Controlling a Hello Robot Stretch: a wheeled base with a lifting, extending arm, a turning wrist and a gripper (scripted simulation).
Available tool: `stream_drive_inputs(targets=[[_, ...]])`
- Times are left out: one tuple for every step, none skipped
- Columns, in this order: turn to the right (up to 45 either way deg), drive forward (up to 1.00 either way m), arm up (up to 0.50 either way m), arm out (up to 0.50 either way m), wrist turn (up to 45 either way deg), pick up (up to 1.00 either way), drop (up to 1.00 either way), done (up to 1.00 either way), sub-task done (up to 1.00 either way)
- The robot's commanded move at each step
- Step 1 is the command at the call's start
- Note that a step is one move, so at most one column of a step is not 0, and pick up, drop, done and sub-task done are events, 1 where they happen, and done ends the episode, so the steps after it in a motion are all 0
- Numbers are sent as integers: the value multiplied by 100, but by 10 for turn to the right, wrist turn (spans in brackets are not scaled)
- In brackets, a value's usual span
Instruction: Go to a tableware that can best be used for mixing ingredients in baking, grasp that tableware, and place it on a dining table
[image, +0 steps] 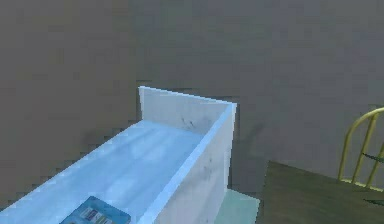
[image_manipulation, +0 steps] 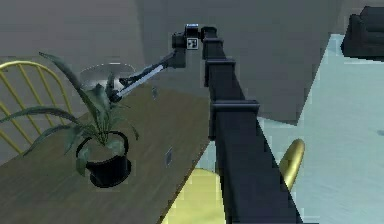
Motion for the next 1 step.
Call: stream_drive_inputs(targets=[[0,0,-4,0,0,0,0,0,0]])
